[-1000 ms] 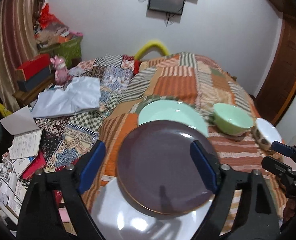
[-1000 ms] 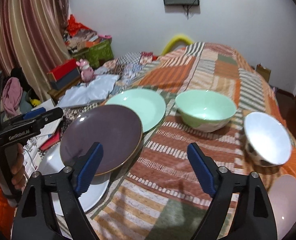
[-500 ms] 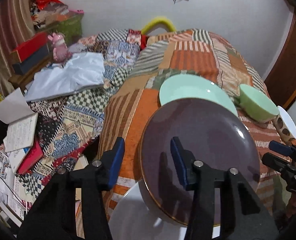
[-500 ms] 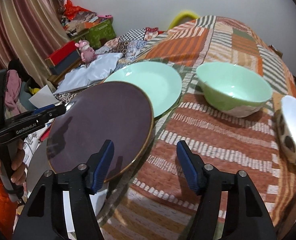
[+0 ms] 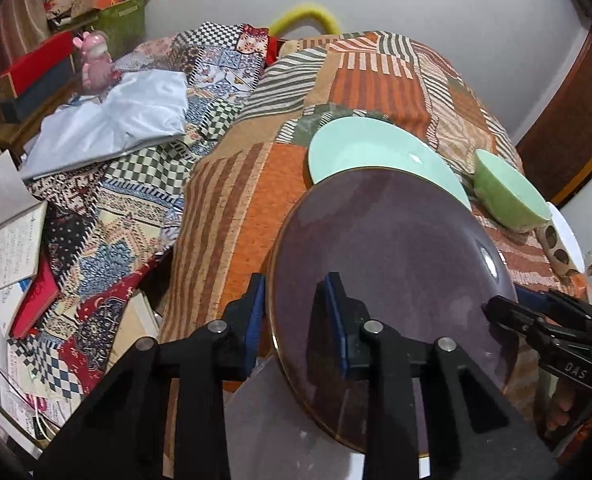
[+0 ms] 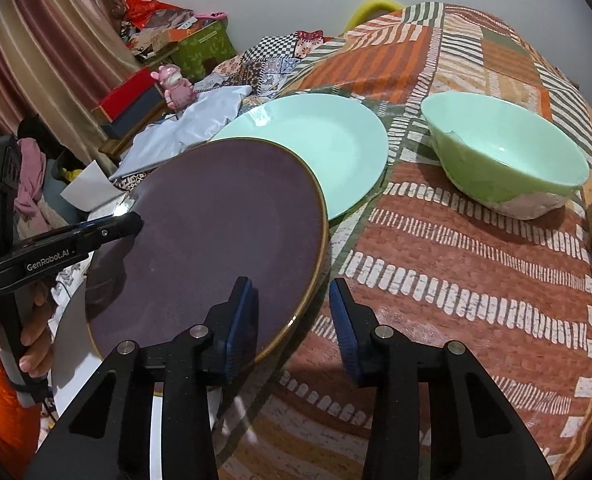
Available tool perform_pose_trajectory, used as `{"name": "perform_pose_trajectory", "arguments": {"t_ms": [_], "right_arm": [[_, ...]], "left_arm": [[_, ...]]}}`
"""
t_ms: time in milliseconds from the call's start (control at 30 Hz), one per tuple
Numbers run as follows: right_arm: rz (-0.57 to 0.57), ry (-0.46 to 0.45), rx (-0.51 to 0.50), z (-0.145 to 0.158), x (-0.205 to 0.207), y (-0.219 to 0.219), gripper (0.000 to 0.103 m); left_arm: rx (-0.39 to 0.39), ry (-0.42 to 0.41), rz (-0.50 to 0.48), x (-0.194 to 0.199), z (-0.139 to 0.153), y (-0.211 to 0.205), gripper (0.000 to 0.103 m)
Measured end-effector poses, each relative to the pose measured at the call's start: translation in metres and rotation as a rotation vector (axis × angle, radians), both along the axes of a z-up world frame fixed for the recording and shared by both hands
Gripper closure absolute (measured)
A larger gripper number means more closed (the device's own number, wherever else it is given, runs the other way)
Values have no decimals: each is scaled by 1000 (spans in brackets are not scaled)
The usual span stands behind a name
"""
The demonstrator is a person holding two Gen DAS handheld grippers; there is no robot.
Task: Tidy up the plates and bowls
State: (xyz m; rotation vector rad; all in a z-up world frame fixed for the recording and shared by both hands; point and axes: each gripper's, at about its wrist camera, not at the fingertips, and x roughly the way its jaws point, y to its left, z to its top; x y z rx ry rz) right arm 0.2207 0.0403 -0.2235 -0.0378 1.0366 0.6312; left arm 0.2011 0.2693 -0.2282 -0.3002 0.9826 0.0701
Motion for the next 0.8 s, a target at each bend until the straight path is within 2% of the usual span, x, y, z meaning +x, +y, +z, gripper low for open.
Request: {"name": "perform_pose_trajectory", "arguments": {"t_ms": [267, 800], "right_arm": [[24, 23, 18, -3, 2, 8, 68], [3, 18, 29, 5, -4, -9, 71]], "left_arm": [[-40, 14, -18, 3, -1, 4, 74], [-41, 1, -44, -7, 8, -10, 74]]}}
